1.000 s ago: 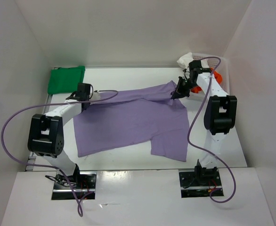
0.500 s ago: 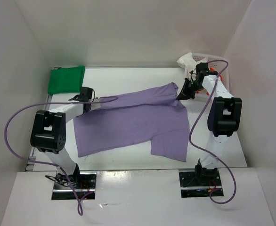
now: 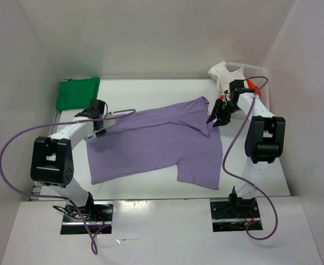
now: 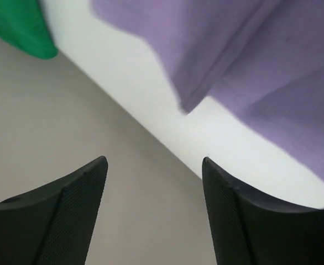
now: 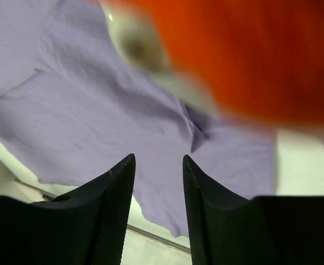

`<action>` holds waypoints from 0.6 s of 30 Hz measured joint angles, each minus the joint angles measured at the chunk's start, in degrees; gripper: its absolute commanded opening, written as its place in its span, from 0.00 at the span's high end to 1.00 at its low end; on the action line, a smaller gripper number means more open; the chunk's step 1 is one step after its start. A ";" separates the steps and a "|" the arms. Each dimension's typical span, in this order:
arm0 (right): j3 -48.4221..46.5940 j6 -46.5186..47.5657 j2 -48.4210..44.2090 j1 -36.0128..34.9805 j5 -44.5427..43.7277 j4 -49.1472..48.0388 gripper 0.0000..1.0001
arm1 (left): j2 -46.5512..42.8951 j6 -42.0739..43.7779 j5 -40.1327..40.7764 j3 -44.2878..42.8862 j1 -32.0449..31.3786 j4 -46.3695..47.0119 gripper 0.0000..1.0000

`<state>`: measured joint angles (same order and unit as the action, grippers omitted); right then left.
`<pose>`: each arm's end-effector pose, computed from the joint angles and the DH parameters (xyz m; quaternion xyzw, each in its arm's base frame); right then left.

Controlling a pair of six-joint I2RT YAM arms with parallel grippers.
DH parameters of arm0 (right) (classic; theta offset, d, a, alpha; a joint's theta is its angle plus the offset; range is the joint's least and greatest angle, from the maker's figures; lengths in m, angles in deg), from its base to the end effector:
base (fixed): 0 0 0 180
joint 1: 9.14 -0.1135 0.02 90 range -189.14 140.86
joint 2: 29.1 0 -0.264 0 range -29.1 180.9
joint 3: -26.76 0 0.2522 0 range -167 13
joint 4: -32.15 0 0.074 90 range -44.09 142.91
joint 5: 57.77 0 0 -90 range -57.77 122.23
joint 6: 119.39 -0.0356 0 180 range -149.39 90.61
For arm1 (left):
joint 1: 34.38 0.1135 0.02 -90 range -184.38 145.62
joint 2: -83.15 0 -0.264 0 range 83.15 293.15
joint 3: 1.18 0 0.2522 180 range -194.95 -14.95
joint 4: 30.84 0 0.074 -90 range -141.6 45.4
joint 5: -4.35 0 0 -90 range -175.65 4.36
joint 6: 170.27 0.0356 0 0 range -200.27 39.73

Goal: Fold and stack the t-shirts
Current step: Fold the flattened tshirt in 1/3 of the way

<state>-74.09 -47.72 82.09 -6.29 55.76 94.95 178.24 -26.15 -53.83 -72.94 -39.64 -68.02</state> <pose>0.3947 -0.0054 0.2123 0.1486 0.9574 0.2192 0.1150 0.3267 -0.0112 0.1858 0.4000 0.8425 0.3426 0.1132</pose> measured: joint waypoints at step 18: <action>18.32 -1.57 -13.25 0.00 -12.55 -3.28 0.48 | 15.02 -17.20 -8.55 -19.26 4.24 -1.36 0.19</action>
<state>-55.77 -49.29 68.85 -6.29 43.21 91.67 193.25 -43.35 -62.38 -92.20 -35.40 -69.37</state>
